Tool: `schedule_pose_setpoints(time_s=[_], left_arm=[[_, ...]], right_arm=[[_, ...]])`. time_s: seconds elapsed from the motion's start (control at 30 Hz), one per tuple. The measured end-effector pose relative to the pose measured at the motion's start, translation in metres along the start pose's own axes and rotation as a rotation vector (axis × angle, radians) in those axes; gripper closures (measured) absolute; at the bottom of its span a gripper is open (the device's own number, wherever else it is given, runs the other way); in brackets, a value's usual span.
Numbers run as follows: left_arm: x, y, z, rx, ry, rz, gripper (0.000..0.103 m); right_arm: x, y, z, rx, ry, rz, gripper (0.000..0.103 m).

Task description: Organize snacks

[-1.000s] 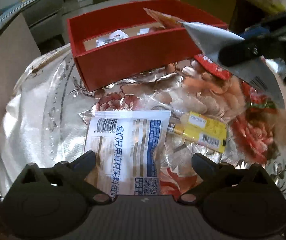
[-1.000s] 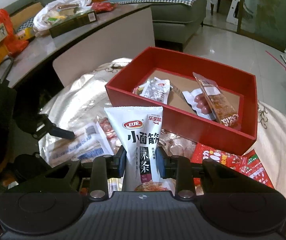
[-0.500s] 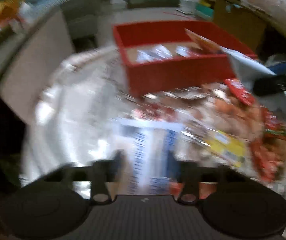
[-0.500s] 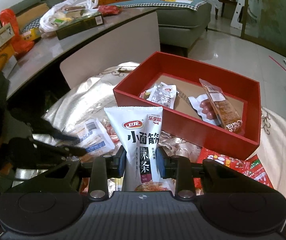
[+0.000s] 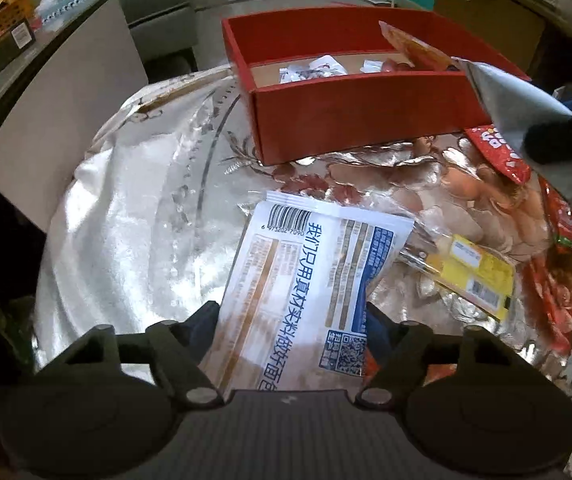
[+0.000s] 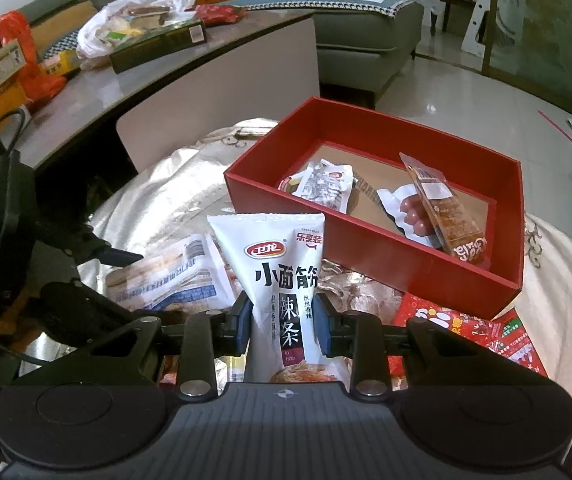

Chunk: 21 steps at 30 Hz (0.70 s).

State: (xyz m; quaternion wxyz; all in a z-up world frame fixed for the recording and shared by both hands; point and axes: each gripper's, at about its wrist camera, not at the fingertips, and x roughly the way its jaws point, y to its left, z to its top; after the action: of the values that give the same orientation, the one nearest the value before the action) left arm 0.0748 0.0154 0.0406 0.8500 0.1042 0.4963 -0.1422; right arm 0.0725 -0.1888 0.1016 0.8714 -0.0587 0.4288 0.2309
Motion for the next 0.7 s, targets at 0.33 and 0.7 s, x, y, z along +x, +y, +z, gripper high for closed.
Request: schedule_pose_setpoints(time_s=[0.33, 0.7], left_arm=[[-0.047, 0.002, 0.025, -0.129, -0.179, -0.108, 0.039], [-0.033, -0.01, 0.1, -0.176, -0.291, -0.088, 0.039]], right_arm=[[-0.006, -0.013, 0.007, 0.036, -0.049, -0.053, 0.064], [0.007, -0.046, 0.038, 0.123, -0.121, -0.163, 0.064]])
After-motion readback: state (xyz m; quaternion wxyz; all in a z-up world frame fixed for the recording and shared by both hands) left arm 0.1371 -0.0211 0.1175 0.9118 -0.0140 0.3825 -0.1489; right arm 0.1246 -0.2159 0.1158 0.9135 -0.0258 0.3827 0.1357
